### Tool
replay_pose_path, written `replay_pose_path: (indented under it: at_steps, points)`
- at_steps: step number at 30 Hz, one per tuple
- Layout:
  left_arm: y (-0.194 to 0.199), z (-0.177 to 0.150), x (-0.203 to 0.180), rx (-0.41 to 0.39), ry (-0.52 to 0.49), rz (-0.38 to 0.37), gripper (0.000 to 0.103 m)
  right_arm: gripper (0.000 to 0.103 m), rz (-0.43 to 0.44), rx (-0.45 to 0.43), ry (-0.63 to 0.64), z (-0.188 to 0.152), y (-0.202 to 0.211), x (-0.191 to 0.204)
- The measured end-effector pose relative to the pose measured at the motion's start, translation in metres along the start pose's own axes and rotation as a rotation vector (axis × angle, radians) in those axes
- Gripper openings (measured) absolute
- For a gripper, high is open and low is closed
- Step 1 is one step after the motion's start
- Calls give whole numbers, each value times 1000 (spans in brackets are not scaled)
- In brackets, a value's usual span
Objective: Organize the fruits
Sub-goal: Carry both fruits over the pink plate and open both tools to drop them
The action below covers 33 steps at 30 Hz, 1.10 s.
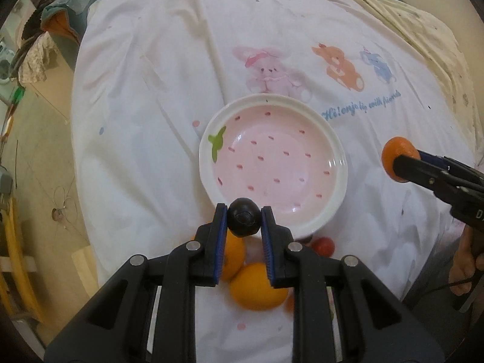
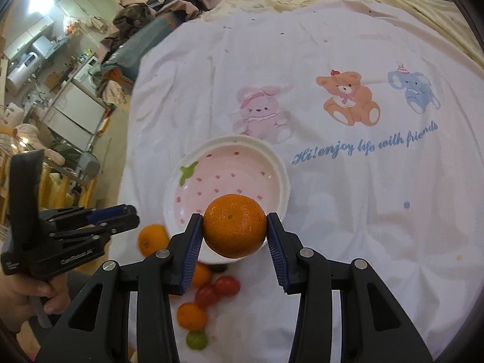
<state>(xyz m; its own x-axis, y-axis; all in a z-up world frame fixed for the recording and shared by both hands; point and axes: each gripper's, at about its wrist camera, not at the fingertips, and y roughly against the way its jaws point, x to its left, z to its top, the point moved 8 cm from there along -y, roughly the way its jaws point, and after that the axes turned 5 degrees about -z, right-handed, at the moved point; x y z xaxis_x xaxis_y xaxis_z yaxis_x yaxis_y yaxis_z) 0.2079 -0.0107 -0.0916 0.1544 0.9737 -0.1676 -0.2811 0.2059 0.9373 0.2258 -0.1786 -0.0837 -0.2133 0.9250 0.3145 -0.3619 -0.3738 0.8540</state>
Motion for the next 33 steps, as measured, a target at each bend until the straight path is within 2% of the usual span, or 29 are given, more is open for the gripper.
replay_pose_path:
  at_steps: [4, 16, 22, 33]
  points:
    - [-9, 13, 1, -11, 4, 18, 18, 44, 1, 17, -16, 11, -17, -6]
    - [-66, 39, 11, 36, 53, 33, 18, 44, 2, 80, 10, 35, -76, -5]
    - [-90, 56, 10, 8, 10, 50, 18, 44, -33, 136, 37, 36, -116, -6]
    - [-119, 59, 11, 59, 17, 38, 19, 45, -20, 158, 27, 38, -135, -10]
